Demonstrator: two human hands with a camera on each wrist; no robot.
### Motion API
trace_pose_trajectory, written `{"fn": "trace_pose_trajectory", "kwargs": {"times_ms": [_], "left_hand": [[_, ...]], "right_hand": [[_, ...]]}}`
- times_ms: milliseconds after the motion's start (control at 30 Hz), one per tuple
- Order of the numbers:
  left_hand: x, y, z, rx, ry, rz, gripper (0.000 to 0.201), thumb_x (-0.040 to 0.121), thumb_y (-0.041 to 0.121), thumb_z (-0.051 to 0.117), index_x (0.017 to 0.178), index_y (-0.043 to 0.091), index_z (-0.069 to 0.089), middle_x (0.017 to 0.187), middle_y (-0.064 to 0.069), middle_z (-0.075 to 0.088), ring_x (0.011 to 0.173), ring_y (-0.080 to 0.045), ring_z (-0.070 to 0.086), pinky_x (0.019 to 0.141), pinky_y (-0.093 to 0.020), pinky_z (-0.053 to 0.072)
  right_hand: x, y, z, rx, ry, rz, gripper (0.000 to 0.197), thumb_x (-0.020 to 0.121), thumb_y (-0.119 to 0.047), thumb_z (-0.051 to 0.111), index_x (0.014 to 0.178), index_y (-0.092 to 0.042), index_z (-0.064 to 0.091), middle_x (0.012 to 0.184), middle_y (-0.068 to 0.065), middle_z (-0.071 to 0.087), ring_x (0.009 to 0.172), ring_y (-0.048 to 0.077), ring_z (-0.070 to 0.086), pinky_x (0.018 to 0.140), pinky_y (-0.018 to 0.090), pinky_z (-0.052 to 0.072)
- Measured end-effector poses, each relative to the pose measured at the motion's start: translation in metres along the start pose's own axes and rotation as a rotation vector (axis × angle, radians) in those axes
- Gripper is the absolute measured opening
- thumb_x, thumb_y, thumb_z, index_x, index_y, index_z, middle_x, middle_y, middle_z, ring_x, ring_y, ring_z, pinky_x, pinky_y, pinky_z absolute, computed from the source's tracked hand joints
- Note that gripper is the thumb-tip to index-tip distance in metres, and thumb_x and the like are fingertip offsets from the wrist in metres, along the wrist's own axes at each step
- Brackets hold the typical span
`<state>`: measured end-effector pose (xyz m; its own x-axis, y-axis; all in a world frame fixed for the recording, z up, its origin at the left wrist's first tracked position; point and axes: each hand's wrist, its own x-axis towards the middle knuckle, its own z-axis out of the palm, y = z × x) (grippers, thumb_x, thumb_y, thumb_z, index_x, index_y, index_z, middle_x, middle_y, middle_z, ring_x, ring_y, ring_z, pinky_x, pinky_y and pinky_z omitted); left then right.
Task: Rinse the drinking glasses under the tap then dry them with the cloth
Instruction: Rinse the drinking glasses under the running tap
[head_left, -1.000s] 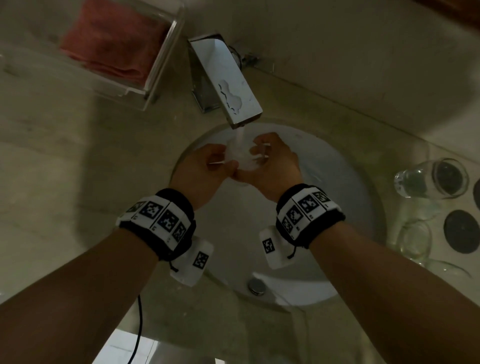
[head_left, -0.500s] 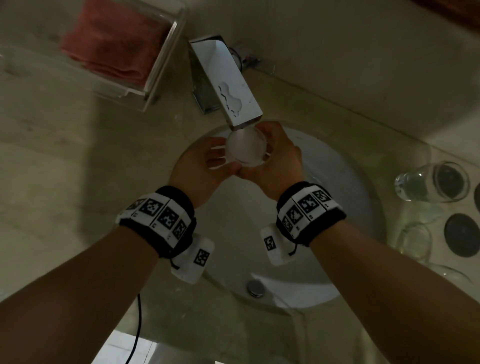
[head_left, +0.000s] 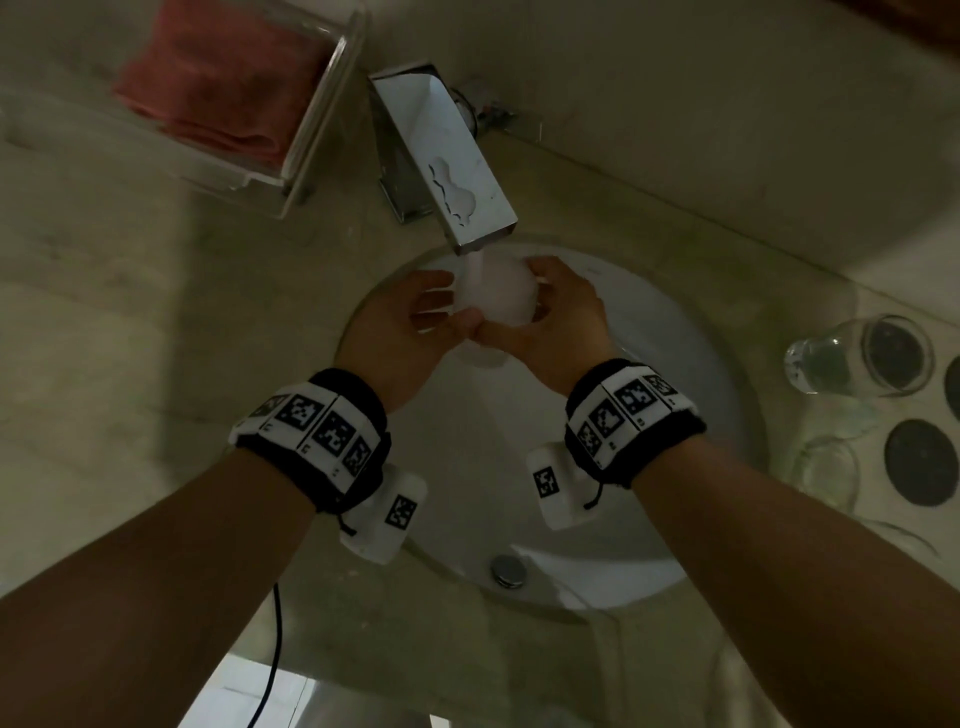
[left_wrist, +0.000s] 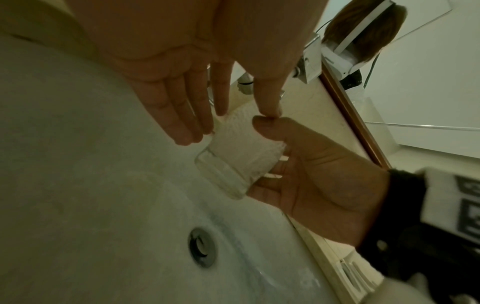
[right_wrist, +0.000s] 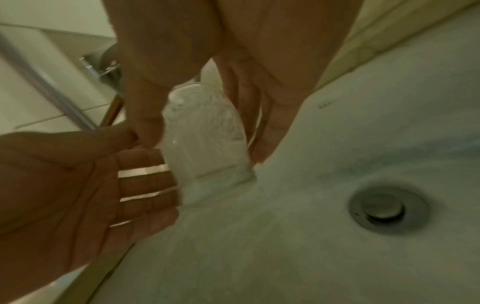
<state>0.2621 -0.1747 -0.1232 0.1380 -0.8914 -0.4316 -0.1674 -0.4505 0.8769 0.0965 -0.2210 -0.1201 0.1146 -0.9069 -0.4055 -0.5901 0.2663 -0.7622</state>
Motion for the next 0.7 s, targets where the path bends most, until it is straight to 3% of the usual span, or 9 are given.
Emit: {"fn": "trace_pose_trajectory", "kwargs": {"times_ms": [67,100,200,233,333,400,500,633,700], "left_hand": [[0.001,0.000,0.001,0.011,0.006,-0.025,0.042,0.090,0.035,0.069,0.128,0.022,0.059,0.118,0.004,0.065,0.108,-0.011,0.064,0.100,-0.038,0.053],[0.001,-0.001,0.002,0.023,0.009,-0.033,0.040,0.091,0.037,0.068,0.128,0.022,0.059,0.118,0.005,0.065,0.110,-0.013,0.064,0.100,-0.041,0.053],[0.001,-0.002,0.003,0.068,0.003,-0.051,0.043,0.092,0.043,0.066,0.128,0.022,0.060,0.115,0.007,0.064,0.112,-0.014,0.063,0.101,-0.045,0.052],[0.000,-0.003,0.004,0.084,-0.002,-0.057,0.045,0.091,0.046,0.065,0.129,0.022,0.060,0.115,0.008,0.063,0.111,-0.014,0.063,0.100,-0.045,0.052],[-0.003,-0.004,0.005,0.113,-0.007,-0.066,0.049,0.090,0.051,0.064,0.130,0.022,0.060,0.109,0.013,0.063,0.108,-0.014,0.064,0.100,-0.044,0.052],[-0.004,-0.005,0.006,0.133,-0.003,-0.073,0.045,0.093,0.048,0.062,0.129,0.022,0.061,0.104,0.016,0.062,0.105,-0.015,0.065,0.099,-0.043,0.053],[-0.006,-0.004,0.007,0.165,-0.030,-0.074,0.046,0.093,0.051,0.059,0.128,0.021,0.062,0.109,0.007,0.065,0.101,-0.018,0.066,0.098,-0.044,0.053],[-0.009,-0.002,0.008,0.088,-0.063,-0.098,0.069,0.072,0.073,0.052,0.115,0.022,0.069,0.109,0.001,0.072,0.104,-0.018,0.068,0.096,-0.047,0.055],[-0.010,0.000,0.010,0.031,-0.079,-0.132,0.064,0.078,0.070,0.052,0.113,0.019,0.069,0.105,0.000,0.073,0.097,-0.020,0.071,0.089,-0.049,0.058]], "right_hand": [[0.001,0.003,0.001,0.045,-0.047,0.134,0.096,0.052,-0.068,0.084,0.130,-0.021,0.056,0.123,-0.005,0.065,0.106,0.013,0.066,0.086,0.031,0.058],[0.002,0.006,0.001,0.092,-0.065,0.203,0.092,0.051,-0.070,0.083,0.125,-0.020,0.060,0.120,-0.003,0.068,0.103,0.015,0.069,0.087,0.036,0.059],[-0.001,0.005,-0.001,0.199,-0.125,0.335,0.044,0.072,-0.050,0.080,0.099,-0.017,0.069,0.095,0.003,0.076,0.085,0.020,0.075,0.081,0.042,0.062],[-0.003,0.003,-0.002,0.191,-0.139,0.366,0.040,0.077,-0.049,0.078,0.094,-0.014,0.069,0.091,0.005,0.076,0.083,0.022,0.075,0.080,0.042,0.062],[-0.006,0.001,-0.005,0.191,-0.160,0.474,0.046,0.081,-0.053,0.072,0.091,-0.008,0.064,0.087,0.009,0.073,0.079,0.025,0.074,0.074,0.040,0.063],[-0.007,0.000,-0.006,0.238,-0.175,0.540,0.055,0.080,-0.056,0.072,0.101,-0.006,0.061,0.086,0.010,0.070,0.072,0.025,0.073,0.069,0.040,0.064],[-0.008,-0.001,-0.010,0.245,-0.192,0.568,0.069,0.079,-0.060,0.068,0.120,-0.006,0.055,0.086,0.008,0.067,0.068,0.023,0.070,0.059,0.032,0.059],[-0.005,-0.003,-0.010,0.186,-0.169,0.534,0.081,0.074,-0.066,0.069,0.124,-0.005,0.054,0.088,0.010,0.070,0.072,0.025,0.073,0.062,0.034,0.062],[-0.003,-0.006,-0.008,0.149,-0.152,0.478,0.080,0.069,-0.068,0.071,0.114,-0.003,0.059,0.089,0.012,0.072,0.073,0.026,0.074,0.067,0.039,0.064]]}}
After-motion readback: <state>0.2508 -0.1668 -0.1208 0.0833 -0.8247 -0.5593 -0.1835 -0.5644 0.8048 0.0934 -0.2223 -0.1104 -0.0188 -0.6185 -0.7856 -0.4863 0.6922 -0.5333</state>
